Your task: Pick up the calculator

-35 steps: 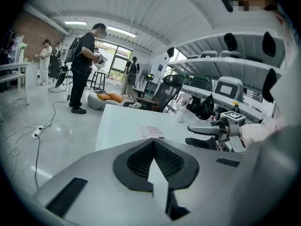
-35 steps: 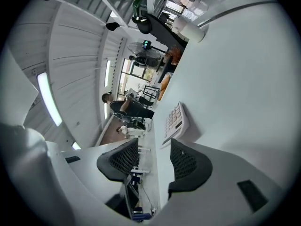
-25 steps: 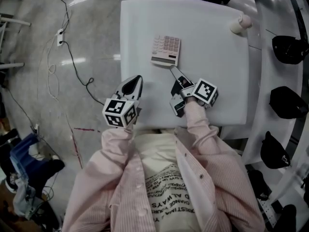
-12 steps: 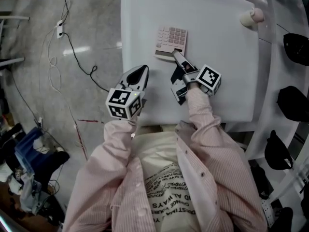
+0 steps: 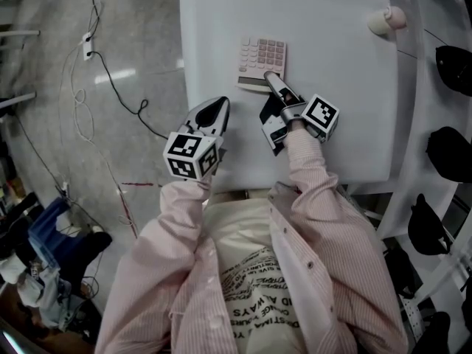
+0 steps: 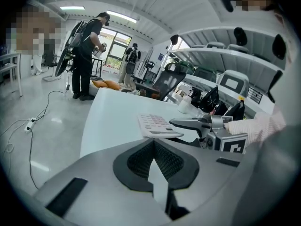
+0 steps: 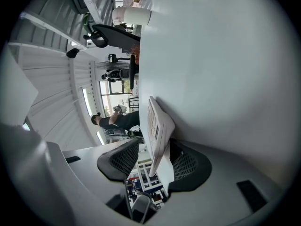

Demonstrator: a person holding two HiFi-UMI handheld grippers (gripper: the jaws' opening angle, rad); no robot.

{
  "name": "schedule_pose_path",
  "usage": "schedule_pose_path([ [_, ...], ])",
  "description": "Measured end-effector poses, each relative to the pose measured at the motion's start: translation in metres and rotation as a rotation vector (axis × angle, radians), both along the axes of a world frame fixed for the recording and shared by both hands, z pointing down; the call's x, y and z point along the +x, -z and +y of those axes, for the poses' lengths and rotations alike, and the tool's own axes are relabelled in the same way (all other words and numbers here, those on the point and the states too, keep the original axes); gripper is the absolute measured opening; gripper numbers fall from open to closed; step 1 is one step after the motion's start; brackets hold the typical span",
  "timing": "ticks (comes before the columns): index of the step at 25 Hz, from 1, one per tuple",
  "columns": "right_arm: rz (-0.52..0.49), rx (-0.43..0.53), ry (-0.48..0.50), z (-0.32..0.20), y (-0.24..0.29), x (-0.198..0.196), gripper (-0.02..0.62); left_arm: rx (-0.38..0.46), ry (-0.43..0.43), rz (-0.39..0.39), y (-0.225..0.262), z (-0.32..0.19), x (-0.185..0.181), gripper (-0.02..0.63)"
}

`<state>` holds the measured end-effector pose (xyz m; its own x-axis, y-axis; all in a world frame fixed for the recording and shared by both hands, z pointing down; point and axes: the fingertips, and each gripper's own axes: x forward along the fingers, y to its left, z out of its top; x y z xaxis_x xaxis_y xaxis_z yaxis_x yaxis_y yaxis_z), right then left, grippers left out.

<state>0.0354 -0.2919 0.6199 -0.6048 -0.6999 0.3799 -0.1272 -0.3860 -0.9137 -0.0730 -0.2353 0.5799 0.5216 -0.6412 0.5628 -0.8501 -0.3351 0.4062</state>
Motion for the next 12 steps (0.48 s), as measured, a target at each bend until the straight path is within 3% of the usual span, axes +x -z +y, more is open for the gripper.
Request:
schedule_pose_path([
  [2,0.001,-0.021,-0.003,0.0,-0.003,0.001,0.184,-0.002,-0.004,0.003,-0.001,0.002,0.001,0.002],
  [4,0.009,-0.052,-0.007,0.002,-0.009,0.003,0.105,-0.004,-0.005,0.004,-0.001,0.003,0.002,0.002],
  [12,-0.021,-0.059,-0.036,0.001,-0.013,0.007,0.069,-0.013,-0.002,0.008,-0.005,0.006,0.002,0.002],
])
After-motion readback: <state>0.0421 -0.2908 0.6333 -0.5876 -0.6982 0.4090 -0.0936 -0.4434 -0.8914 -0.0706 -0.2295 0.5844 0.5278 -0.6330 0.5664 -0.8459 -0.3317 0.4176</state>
